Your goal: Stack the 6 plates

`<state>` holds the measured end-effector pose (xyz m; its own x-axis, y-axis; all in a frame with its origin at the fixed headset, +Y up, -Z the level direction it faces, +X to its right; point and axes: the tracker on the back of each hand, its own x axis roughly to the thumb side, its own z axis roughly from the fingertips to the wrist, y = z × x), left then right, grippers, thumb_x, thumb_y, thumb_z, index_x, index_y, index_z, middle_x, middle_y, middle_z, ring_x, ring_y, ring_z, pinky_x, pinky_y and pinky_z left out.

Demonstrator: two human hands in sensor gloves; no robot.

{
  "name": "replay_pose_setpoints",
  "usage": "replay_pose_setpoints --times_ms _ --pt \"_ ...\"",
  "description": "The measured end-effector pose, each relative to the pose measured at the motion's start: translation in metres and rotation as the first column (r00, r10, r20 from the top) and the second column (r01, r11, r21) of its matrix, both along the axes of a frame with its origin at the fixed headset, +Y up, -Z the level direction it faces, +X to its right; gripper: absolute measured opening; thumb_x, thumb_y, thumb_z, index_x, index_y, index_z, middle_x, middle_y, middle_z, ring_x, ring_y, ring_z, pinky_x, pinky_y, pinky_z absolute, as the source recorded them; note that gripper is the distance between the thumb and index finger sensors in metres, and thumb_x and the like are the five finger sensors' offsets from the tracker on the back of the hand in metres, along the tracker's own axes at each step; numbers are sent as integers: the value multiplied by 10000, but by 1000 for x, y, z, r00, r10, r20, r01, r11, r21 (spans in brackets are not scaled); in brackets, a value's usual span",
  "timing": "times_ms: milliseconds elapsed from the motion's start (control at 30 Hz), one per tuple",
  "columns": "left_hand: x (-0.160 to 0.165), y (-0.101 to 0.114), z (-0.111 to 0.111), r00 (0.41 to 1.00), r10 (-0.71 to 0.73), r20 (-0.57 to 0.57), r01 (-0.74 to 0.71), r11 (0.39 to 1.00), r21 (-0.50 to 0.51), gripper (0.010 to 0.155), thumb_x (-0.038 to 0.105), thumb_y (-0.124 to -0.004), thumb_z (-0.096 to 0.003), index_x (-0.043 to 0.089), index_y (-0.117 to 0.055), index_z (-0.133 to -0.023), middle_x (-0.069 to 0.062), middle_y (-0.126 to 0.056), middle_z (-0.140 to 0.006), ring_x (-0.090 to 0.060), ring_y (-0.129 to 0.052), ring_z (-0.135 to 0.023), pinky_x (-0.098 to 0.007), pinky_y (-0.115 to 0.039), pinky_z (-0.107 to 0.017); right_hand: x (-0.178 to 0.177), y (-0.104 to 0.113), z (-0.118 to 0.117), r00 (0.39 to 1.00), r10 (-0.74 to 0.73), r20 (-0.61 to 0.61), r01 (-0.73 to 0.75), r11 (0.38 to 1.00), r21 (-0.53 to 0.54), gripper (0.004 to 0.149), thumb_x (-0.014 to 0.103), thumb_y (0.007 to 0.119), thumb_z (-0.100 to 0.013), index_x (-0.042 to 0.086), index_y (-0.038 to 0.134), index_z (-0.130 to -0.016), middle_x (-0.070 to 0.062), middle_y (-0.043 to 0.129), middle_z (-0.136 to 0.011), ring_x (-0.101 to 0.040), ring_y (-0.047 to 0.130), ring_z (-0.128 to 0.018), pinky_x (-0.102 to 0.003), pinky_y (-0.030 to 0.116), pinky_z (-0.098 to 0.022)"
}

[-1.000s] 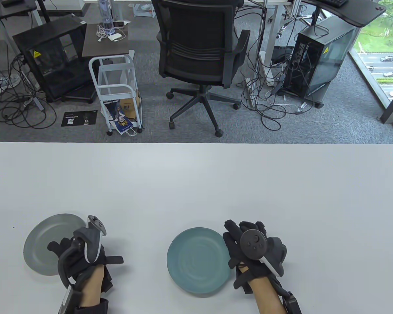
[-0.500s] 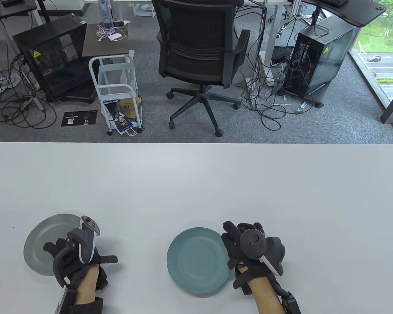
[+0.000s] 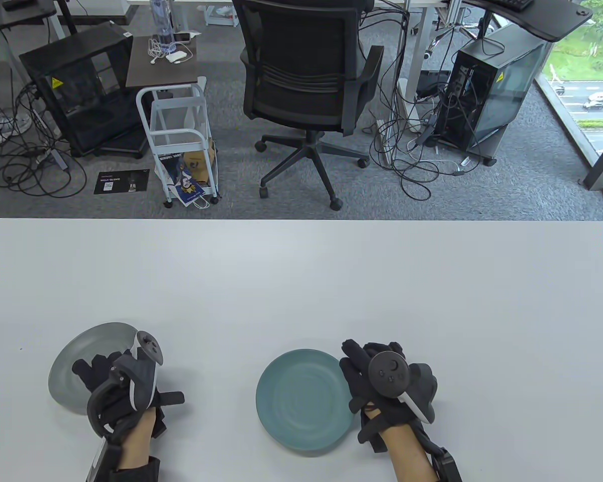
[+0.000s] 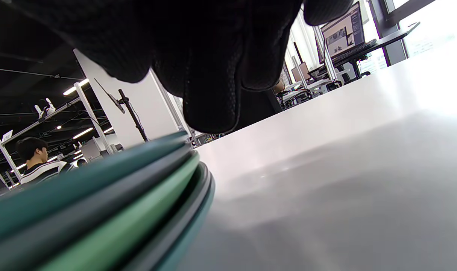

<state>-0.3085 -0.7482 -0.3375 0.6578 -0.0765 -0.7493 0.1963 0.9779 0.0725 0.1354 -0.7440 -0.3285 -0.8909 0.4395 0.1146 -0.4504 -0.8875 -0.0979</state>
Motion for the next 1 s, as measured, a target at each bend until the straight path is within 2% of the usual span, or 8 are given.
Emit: replay_pose_setpoints --times_ms 300,533,1000 --pt "42 13 4 973 -129 192 109 988 112 344 424 -1028 -272 331 -930 -587 112 -958 -547 -63 -868 -786 -439 -442 -897 0 0 0 1000 4 3 -4 1000 2 475 506 698 -550 261 734 -955 46 934 -751 -244 706 -938 -562 372 -783" --pt "71 19 9 935 -180 306 132 977 169 345 429 -1029 -262 336 -933 -580 116 -964 -540 -61 -878 -778 -443 -452 -892 0 0 0 1000 7 3 -7 1000 0 475 507 697 -550 262 732 -955 47 935 -750 -244 706 -938 -562 371 -783" --pt "106 26 19 882 -207 423 122 968 219 345 433 -1028 -257 342 -936 -577 123 -970 -539 -57 -886 -776 -448 -457 -890 0 1 0 1000 13 3 -13 1000 3 476 510 695 -551 264 731 -956 46 933 -754 -243 703 -941 -562 367 -784"
